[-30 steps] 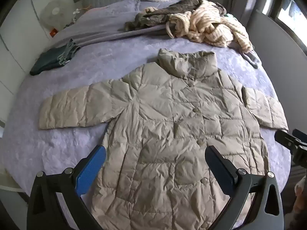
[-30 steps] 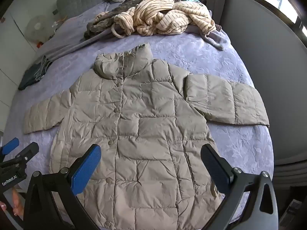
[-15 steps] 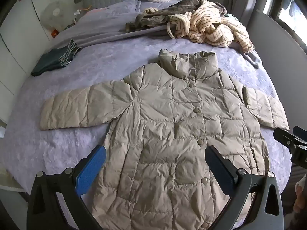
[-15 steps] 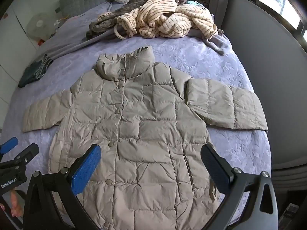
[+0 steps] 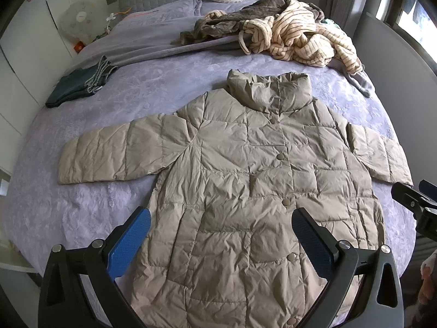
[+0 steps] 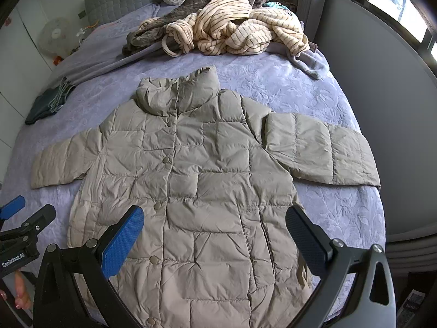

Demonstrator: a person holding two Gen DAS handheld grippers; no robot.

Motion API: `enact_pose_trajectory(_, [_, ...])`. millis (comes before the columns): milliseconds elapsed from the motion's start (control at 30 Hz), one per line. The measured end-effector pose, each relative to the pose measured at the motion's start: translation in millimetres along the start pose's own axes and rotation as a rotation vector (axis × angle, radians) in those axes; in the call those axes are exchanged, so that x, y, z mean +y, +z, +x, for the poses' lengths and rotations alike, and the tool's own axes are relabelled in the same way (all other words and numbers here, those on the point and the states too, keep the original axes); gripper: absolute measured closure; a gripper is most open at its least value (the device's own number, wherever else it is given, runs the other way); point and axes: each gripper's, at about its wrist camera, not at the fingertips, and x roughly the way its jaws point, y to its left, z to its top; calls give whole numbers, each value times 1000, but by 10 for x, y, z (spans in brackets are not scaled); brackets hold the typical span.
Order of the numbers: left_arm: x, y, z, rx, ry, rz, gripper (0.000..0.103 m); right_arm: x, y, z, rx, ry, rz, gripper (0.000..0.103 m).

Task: Fold large clothes

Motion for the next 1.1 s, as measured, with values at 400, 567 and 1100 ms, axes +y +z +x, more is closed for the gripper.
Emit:
enact_pose_trajectory(400, [21, -2, 9, 2, 0, 1, 0, 13, 9, -6, -3, 0, -1, 0])
enact_pose_trajectory(567, [19, -4, 10, 2, 2, 2, 0, 15, 9, -6, -4, -1, -1, 0])
enact_pose_trajectory(1100, [15, -4, 10, 5, 5, 3, 0, 22, 11, -6, -6, -1, -2, 0])
